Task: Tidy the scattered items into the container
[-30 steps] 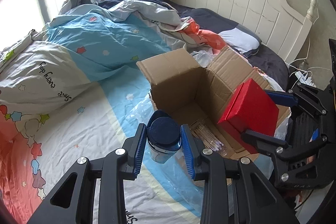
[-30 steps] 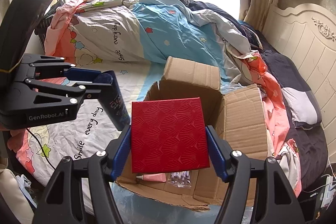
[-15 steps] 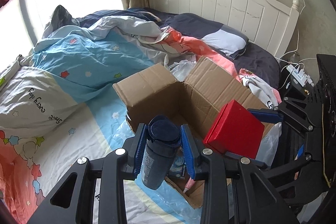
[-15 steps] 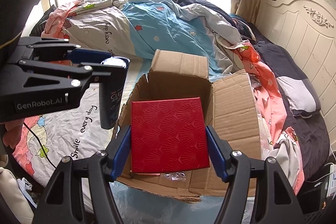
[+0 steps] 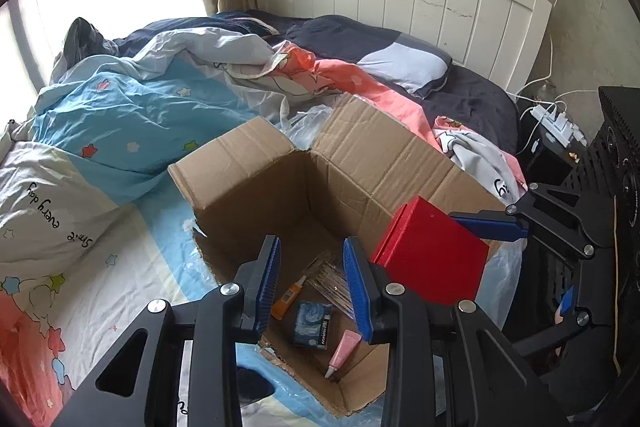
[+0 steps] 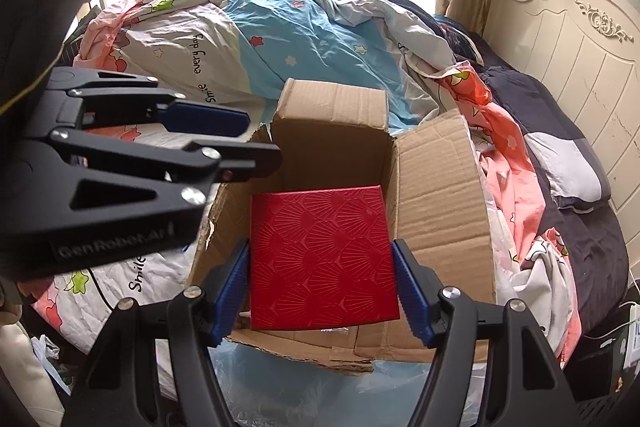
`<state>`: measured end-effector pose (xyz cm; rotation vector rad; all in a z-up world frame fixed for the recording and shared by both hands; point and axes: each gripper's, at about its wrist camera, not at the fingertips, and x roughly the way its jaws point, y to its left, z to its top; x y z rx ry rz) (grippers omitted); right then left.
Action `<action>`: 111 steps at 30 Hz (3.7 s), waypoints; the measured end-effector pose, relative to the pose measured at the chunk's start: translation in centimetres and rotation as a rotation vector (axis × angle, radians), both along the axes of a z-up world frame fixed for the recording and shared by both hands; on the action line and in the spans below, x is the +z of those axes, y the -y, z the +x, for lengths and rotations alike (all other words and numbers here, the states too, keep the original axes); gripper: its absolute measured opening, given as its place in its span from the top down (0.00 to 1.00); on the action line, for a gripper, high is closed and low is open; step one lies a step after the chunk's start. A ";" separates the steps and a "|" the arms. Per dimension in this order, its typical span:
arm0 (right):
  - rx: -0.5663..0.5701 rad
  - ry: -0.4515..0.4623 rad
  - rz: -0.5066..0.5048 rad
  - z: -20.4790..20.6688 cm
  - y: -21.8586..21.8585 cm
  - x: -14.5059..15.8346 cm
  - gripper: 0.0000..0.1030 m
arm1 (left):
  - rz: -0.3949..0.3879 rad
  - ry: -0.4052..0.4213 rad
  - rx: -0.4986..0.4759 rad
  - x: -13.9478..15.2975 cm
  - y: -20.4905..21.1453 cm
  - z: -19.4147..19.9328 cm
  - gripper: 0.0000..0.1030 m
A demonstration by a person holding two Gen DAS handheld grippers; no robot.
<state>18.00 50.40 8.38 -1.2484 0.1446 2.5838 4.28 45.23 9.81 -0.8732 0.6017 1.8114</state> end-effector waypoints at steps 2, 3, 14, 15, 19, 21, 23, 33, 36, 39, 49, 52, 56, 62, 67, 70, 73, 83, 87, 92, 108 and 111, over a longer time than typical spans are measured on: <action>0.002 0.007 -0.006 0.1 -0.1 -0.3 0.37 | -0.010 0.013 -0.006 -0.7 -0.6 0.2 0.67; 0.002 0.013 -0.002 0.1 -0.1 -0.5 0.37 | -0.013 0.019 -0.007 -1.0 -0.8 0.3 0.68; 0.018 0.032 -0.027 -0.3 -0.1 -1.8 0.38 | -0.026 0.003 0.052 -2.1 4.0 -1.2 0.41; 0.024 0.034 -0.031 -0.5 0.1 -2.0 0.38 | -0.033 -0.006 0.065 -2.4 4.9 -1.5 0.39; 0.034 0.045 -0.038 -1.1 0.6 -2.6 0.38 | -0.088 -0.031 0.111 -4.3 9.0 -2.6 0.22; 0.038 0.052 -0.046 -1.3 0.9 -3.1 0.38 | -0.105 -0.021 0.129 -5.6 10.6 -3.0 0.22; 0.042 0.059 -0.049 -1.5 1.2 -3.5 0.38 | -0.135 0.009 0.142 -7.2 11.8 -3.5 0.22; 0.064 0.108 -0.061 -2.8 2.1 -5.6 0.38 | -0.186 0.047 0.031 -11.9 12.4 -3.2 0.22; 0.061 0.122 -0.062 -3.0 1.8 -6.1 0.38 | -0.204 0.020 -0.056 -13.1 11.5 -2.2 0.22; 0.054 0.138 -0.060 -3.3 1.4 -6.6 0.38 | -0.214 -0.006 -0.108 -14.6 11.0 -1.6 0.22; 0.051 0.178 -0.066 -3.9 0.7 -7.6 0.38 | -0.199 0.032 -0.106 -17.1 8.3 -2.4 0.52; 0.056 0.183 -0.060 -4.3 0.7 -7.7 0.38 | -0.190 0.025 -0.092 -17.4 8.1 -2.8 0.55; 0.062 0.183 -0.059 -4.7 0.9 -7.6 0.38 | -0.170 0.030 -0.077 -16.7 8.6 -3.3 0.62; 0.069 0.177 -0.058 -4.8 1.1 -7.4 0.38 | -0.155 0.071 -0.039 -15.2 9.5 -5.0 0.89; 0.066 0.161 -0.063 -4.4 0.8 -6.8 0.38 | -0.176 0.044 -0.028 -15.5 9.1 -5.4 0.89; 0.064 0.155 -0.062 -4.1 0.6 -6.6 0.38 | -0.195 0.005 -0.039 -15.8 8.3 -5.0 0.87; 0.061 0.157 -0.060 -4.1 0.3 -6.5 0.38 | -0.200 0.003 -0.029 -16.2 7.8 -4.9 0.59; 0.063 0.188 -0.066 -4.6 -0.5 -7.8 0.38 | -0.213 -0.044 -0.066 -17.9 6.5 -6.3 0.29; 0.067 0.200 -0.064 -5.0 -0.8 -8.2 0.38 | -0.207 -0.018 -0.105 -18.6 6.0 -6.9 0.29; 0.081 0.210 -0.051 -5.3 -1.1 -8.2 0.38 | -0.215 0.004 -0.130 -19.9 5.0 -7.7 0.29; 0.101 0.219 -0.045 -5.7 -1.3 -8.3 0.38 | -0.236 0.083 -0.126 -19.9 6.6 -9.7 0.97; 0.096 0.212 -0.047 -5.6 -1.4 -8.2 0.38 | -0.253 0.071 -0.133 -20.2 6.9 -9.7 0.97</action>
